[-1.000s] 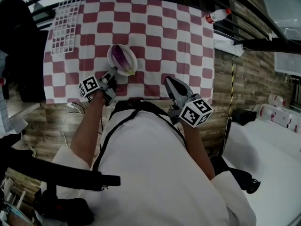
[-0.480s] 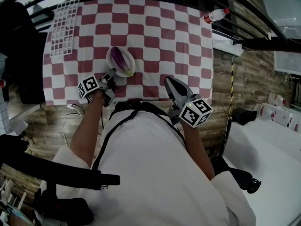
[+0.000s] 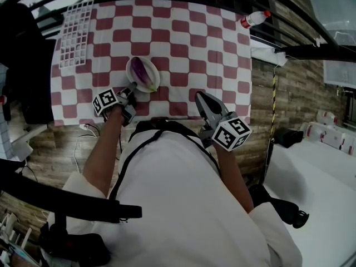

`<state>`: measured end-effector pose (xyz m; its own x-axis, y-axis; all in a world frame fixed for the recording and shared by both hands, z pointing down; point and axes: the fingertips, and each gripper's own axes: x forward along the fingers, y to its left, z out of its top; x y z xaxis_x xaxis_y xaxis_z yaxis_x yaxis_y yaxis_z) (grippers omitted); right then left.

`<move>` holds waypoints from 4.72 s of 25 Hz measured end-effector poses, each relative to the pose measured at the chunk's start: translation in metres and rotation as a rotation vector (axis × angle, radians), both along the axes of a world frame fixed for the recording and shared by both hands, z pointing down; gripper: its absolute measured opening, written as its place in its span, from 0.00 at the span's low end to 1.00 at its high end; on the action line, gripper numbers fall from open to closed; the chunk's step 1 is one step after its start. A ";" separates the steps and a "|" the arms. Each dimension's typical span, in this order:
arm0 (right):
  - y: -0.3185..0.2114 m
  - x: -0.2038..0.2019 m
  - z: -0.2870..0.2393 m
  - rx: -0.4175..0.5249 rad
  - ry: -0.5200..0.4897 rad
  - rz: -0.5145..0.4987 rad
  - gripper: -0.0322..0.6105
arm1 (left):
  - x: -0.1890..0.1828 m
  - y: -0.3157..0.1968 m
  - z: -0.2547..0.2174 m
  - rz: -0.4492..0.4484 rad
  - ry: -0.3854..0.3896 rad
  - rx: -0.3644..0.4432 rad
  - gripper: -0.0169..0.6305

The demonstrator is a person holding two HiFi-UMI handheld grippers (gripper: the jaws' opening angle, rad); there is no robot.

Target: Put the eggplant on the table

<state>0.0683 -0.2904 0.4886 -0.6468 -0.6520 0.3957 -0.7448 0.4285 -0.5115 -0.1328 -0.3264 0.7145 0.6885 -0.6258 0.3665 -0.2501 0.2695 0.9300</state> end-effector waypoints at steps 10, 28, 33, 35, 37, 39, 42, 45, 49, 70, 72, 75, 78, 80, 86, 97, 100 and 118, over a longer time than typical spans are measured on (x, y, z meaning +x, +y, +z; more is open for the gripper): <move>0.002 -0.005 -0.005 0.019 -0.023 0.010 0.06 | -0.002 0.002 0.008 0.011 -0.061 -0.093 0.07; 0.011 0.010 -0.012 0.056 -0.080 0.048 0.06 | -0.002 0.004 0.012 0.043 -0.264 -0.207 0.09; 0.013 0.020 -0.009 0.053 -0.094 0.058 0.06 | -0.003 0.005 0.013 0.064 -0.314 -0.234 0.11; 0.014 0.024 -0.009 0.053 -0.099 0.061 0.06 | -0.004 0.005 0.013 0.069 -0.337 -0.244 0.13; 0.014 0.027 -0.008 0.054 -0.105 0.064 0.06 | -0.004 0.005 0.014 0.070 -0.356 -0.254 0.13; 0.015 0.030 -0.007 0.055 -0.109 0.066 0.06 | -0.003 0.005 0.015 0.074 -0.373 -0.263 0.13; 0.015 0.035 -0.007 0.056 -0.115 0.068 0.06 | -0.003 0.005 0.015 0.087 -0.396 -0.274 0.14; 0.016 0.041 -0.006 0.054 -0.122 0.073 0.06 | -0.003 0.004 0.015 0.102 -0.413 -0.283 0.14; 0.016 0.049 -0.003 0.053 -0.127 0.078 0.06 | -0.001 0.004 0.014 0.110 -0.423 -0.265 0.16; 0.009 0.045 -0.008 0.066 -0.137 0.012 0.06 | -0.016 0.016 -0.015 0.020 -0.312 -0.132 0.12; 0.007 0.040 -0.009 0.070 -0.139 -0.003 0.06 | -0.017 0.017 -0.023 0.020 -0.298 -0.105 0.11; 0.005 0.033 -0.010 0.077 -0.142 -0.029 0.06 | -0.019 0.019 -0.037 0.033 -0.316 -0.056 0.06; 0.003 0.026 -0.011 0.084 -0.145 -0.053 0.06 | -0.019 0.020 -0.052 0.049 -0.345 -0.002 0.04; 0.001 0.021 -0.012 0.090 -0.148 -0.068 0.06 | -0.018 0.020 -0.066 0.061 -0.365 0.046 0.04; -0.008 0.015 -0.022 0.116 -0.156 -0.086 0.06 | -0.007 0.020 -0.120 0.117 -0.439 0.207 0.04; -0.012 0.008 -0.039 0.168 -0.136 -0.110 0.06 | 0.017 0.015 -0.227 0.073 -0.393 0.475 0.04; -0.009 0.007 -0.045 0.179 -0.135 -0.114 0.06 | 0.022 0.017 -0.245 0.076 -0.402 0.515 0.04; -0.003 -0.001 -0.048 0.199 -0.079 -0.137 0.06 | 0.025 0.024 -0.249 0.137 -0.498 0.653 0.03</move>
<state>0.0671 -0.2937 0.4404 -0.7579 -0.6165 0.2133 -0.6344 0.6206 -0.4609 -0.1079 -0.3020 0.4653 0.6270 -0.7408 0.2409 -0.6653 -0.3484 0.6603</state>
